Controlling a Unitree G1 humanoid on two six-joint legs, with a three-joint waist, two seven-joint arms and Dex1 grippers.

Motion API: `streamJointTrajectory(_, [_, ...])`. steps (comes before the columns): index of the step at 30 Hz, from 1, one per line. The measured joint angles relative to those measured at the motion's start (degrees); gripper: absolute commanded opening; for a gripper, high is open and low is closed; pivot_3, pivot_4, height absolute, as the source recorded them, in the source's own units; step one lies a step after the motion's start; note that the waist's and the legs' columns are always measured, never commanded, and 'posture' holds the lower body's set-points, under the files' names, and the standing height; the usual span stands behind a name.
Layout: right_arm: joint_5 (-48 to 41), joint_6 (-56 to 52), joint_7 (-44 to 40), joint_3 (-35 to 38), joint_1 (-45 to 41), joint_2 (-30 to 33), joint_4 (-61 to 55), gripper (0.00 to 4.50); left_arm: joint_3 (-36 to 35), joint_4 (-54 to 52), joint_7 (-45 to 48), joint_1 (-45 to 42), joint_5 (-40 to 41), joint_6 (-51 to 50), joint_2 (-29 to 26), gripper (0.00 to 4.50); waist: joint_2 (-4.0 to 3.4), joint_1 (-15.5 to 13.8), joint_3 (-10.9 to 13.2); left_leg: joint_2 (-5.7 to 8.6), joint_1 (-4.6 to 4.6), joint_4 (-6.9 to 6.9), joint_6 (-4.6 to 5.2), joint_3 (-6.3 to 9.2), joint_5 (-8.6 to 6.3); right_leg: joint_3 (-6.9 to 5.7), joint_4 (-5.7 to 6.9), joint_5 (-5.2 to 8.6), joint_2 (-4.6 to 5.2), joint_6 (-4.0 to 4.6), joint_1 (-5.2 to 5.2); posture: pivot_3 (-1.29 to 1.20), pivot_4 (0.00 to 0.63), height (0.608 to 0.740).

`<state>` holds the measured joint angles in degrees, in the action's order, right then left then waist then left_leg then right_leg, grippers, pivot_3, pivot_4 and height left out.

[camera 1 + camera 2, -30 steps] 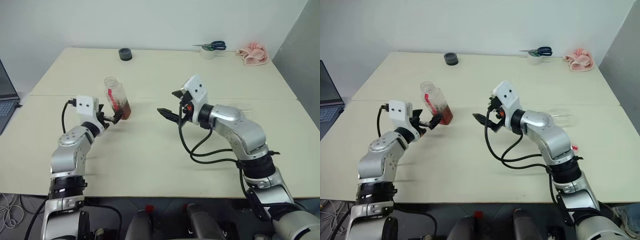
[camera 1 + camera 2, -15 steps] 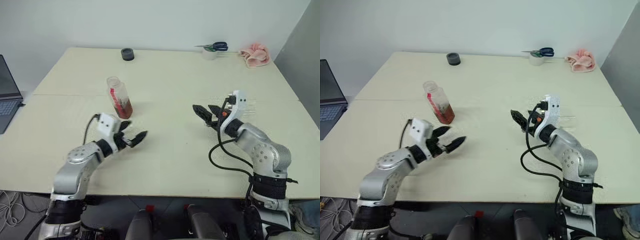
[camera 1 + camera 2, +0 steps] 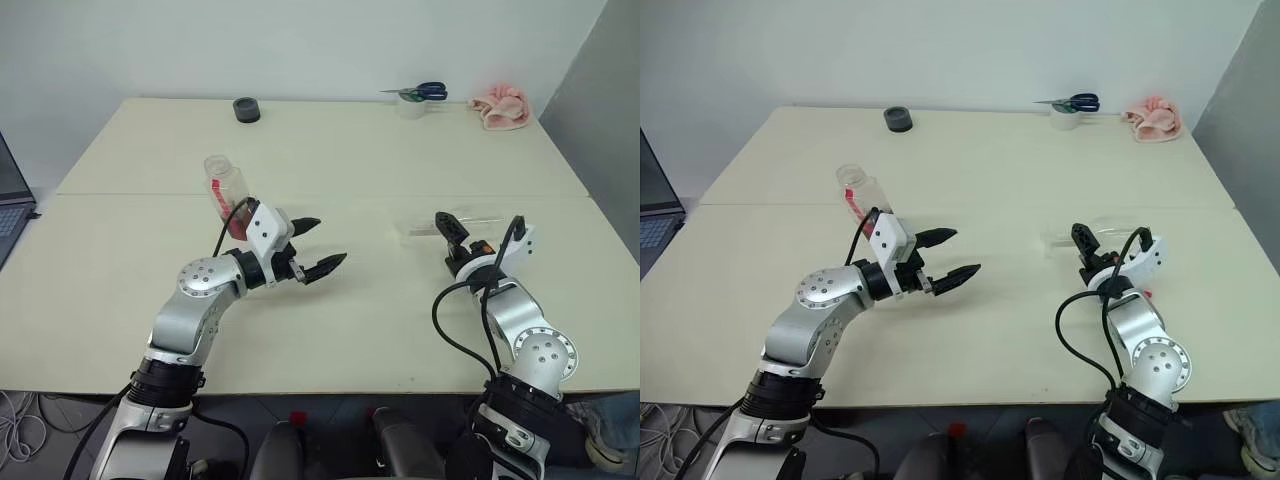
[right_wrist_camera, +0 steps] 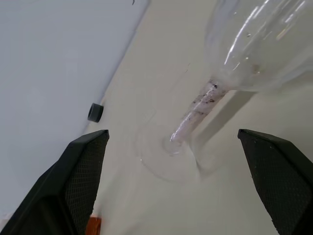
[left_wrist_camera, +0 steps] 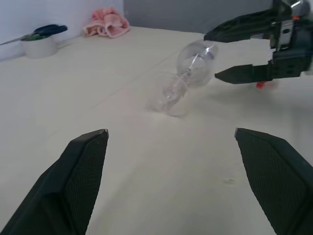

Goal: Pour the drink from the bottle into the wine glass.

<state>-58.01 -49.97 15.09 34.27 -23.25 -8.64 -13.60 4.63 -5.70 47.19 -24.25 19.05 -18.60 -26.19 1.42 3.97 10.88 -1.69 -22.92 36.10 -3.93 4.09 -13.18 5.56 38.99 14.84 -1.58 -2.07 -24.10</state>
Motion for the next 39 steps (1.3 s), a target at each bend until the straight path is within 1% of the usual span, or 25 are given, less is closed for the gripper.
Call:
streamJointTrajectory(6, [-5.8,5.7,1.3,-0.9,-0.8,0.0,9.2,4.5,0.9,-0.6,1.0,0.0,0.4,-0.7,1.3,4.45,0.0,0.4,0.0,-0.01,-0.01,0.0,0.0,0.0,0.0,0.0,0.0,0.0,-0.01,0.0,0.0,0.0,0.15,0.74])
streamJointTrajectory(12, [-8.7,12.5,-0.7,-1.3,-5.4,0.1,16.9,4.5,1.1,-0.6,0.8,0.0,0.3,-1.0,1.4,4.45,0.0,0.8,0.0,-0.03,-0.01,-0.01,0.01,0.02,0.0,-0.01,-0.01,0.0,-0.04,0.0,0.0,0.0,0.15,0.74])
streamJointTrajectory(26, [-9.2,20.2,-6.9,-0.9,-12.4,1.7,31.4,4.5,0.5,-0.6,-0.3,0.0,0.1,-1.0,0.8,4.45,-0.01,0.8,0.0,-0.03,0.0,-0.01,0.01,0.0,0.0,0.0,-0.01,0.0,-0.04,0.0,0.0,0.0,0.15,0.74])
streamJointTrajectory(28, [-9.1,21.2,-8.1,-0.5,-13.7,1.9,33.7,4.12,0.5,-0.6,-0.4,0.0,0.0,-1.0,0.7,4.5,-0.01,0.8,0.0,-0.03,0.0,-0.01,0.01,0.0,0.0,0.01,-0.01,0.0,-0.04,0.0,0.0,0.0,0.15,0.74])
streamJointTrajectory(30, [-8.5,22.8,-9.5,-0.2,-14.9,2.4,36.8,3.55,0.5,-0.6,-0.4,0.0,0.0,-1.0,0.7,4.5,-0.01,0.8,0.0,-0.03,0.0,-0.02,0.01,0.0,0.0,0.0,-0.01,0.0,-0.04,0.0,0.0,0.0,0.15,0.74])
streamJointTrajectory(33, [-8.1,24.9,-10.8,0.4,-15.8,3.6,40.0,2.45,0.4,-0.6,-0.4,0.0,-0.1,-1.0,0.4,4.5,-0.02,0.8,0.0,-0.03,-0.02,-0.02,0.01,0.0,0.0,0.0,-0.03,0.0,-0.04,0.0,0.0,0.0,0.15,0.74])
streamJointTrajectory(37, [-7.5,26.2,-11.8,0.6,-16.6,4.3,41.0,0.96,-0.2,-0.6,-0.5,0.0,-0.1,-1.1,-0.2,4.5,-0.02,0.8,0.0,-0.03,0.01,-0.02,0.01,0.0,0.0,0.01,-0.02,0.0,-0.04,0.0,0.01,0.0,0.15,0.74])
streamJointTrajectory(39, [-7.3,26.4,-11.9,0.5,-16.9,4.4,40.8,0.33,-0.2,-0.6,-0.5,0.0,-0.1,-1.1,-0.2,4.5,-0.02,0.8,0.0,-0.03,0.04,0.01,0.01,0.01,0.0,0.0,0.0,0.0,-0.04,0.0,0.04,0.0,0.15,0.74])
